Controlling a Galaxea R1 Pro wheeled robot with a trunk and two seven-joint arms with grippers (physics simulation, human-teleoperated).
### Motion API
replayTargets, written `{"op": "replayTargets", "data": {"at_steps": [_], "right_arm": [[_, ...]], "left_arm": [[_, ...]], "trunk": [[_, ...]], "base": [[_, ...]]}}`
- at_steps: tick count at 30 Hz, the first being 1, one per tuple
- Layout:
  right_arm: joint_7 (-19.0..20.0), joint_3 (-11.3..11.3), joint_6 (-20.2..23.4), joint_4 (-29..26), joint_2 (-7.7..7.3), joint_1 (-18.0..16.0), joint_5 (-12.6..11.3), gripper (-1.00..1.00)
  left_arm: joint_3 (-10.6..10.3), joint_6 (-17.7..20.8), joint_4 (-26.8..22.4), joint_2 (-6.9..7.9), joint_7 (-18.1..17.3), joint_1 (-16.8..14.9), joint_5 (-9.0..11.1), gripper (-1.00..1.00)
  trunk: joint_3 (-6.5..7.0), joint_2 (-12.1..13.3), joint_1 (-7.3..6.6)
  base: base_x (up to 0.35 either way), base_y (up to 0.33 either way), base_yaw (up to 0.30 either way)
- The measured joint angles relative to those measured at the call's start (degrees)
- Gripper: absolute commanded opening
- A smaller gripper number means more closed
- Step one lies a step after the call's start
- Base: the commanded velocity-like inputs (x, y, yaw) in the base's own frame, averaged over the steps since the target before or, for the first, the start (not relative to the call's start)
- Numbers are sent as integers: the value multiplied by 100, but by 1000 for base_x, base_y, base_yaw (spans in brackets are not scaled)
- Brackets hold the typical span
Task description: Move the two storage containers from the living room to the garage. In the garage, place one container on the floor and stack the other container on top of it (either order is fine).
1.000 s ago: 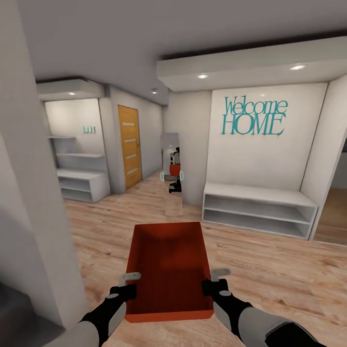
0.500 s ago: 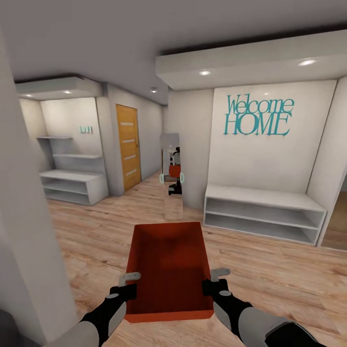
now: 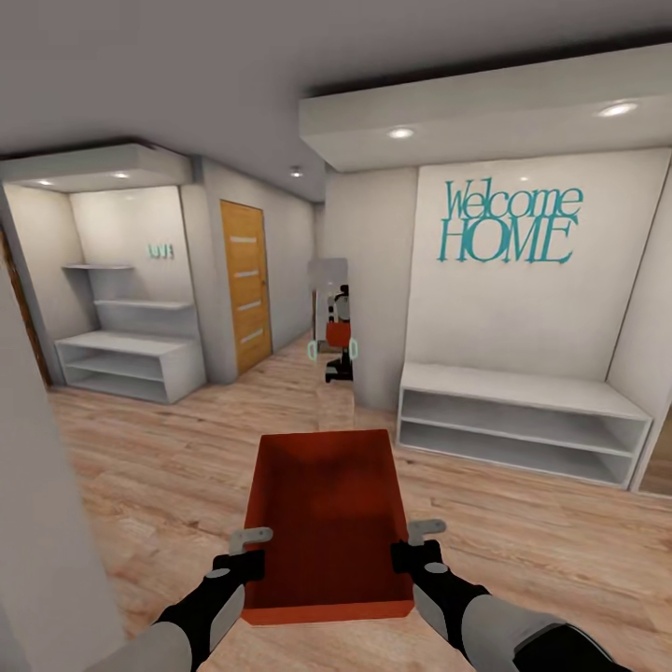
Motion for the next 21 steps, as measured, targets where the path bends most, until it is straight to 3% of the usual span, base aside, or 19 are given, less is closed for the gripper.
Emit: {"op": "replayTargets", "data": {"at_steps": [21], "right_arm": [[0, 3, 9, 0, 0, 0, 0, -100]], "left_arm": [[0, 0, 8, 0, -1, 0, 4, -100]], "trunk": [[0, 0, 0]], "base": [[322, 0, 0]]}}
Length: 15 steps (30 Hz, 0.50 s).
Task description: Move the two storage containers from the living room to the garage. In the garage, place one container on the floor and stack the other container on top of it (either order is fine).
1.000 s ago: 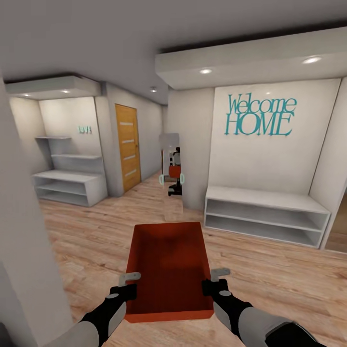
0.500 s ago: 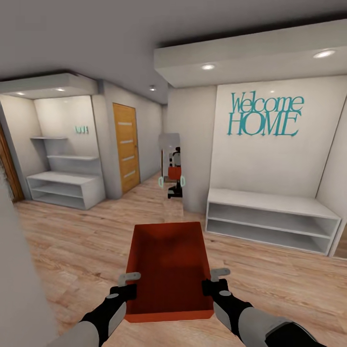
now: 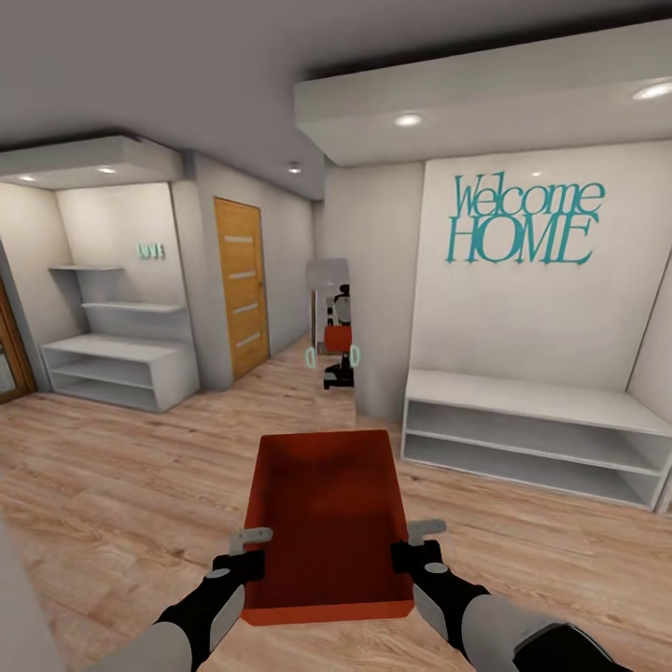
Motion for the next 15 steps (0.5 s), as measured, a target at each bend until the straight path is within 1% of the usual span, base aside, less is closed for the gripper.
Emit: {"op": "replayTargets", "data": {"at_steps": [15], "right_arm": [[0, 1, -1, 0, 0, 0, -2, -100]], "left_arm": [[3, 0, 0, 0, -1, 0, -5, -100]], "trunk": [[0, 0, 0]], "base": [[322, 0, 0]]}}
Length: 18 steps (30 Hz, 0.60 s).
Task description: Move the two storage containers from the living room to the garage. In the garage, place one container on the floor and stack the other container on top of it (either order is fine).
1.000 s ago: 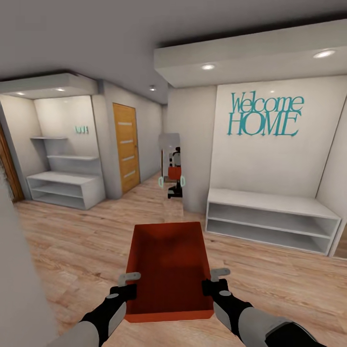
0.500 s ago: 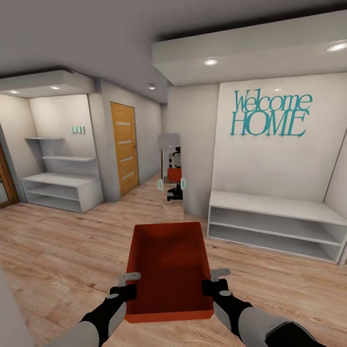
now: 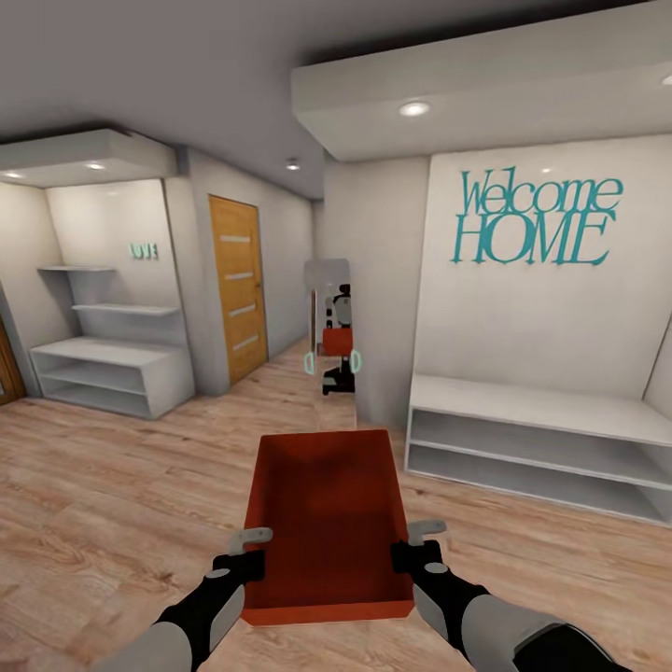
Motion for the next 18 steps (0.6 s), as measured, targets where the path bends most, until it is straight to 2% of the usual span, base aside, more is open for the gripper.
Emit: {"op": "replayTargets", "data": {"at_steps": [10, 18], "right_arm": [[3, 2, -7, 1, 0, 0, -7, -100], [2, -1, -6, 1, 1, -1, -3, -100]], "left_arm": [[-4, 0, -6, 0, 2, 0, 1, -100], [-3, 0, -7, 1, 2, 1, 1, -100]], "trunk": [[0, 0, 0], [0, 0, 0]], "base": [[322, 0, 9], [322, 0, 223]]}}
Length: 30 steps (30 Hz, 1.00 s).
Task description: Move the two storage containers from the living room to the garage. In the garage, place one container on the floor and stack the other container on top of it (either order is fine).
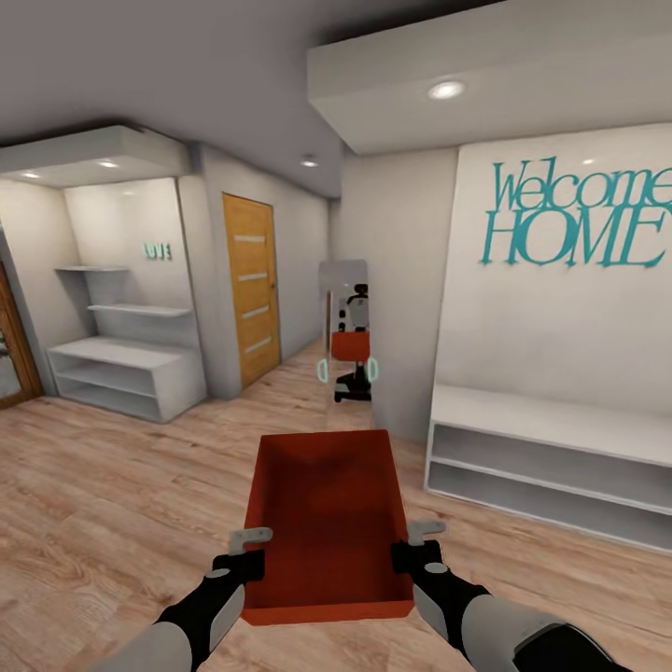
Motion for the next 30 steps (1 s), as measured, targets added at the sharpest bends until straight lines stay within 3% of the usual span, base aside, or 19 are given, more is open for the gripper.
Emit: {"op": "replayTargets", "data": {"at_steps": [6, 21, 30], "right_arm": [[-9, -2, -1, 0, 5, 0, 2, -100], [-1, -2, 2, -1, -1, 1, 3, -100], [-1, 1, 1, 0, 1, 0, -1, -100]], "left_arm": [[1, 0, -1, 4, -6, 0, -1, -100], [2, 0, 4, -1, -1, -1, -1, -100], [1, 0, 1, 1, -1, 0, -1, -100]], "trunk": [[0, 0, 0], [0, 0, 0], [0, 0, 0]], "base": [[322, 0, 222], [322, 0, 21], [322, 0, 243]]}}
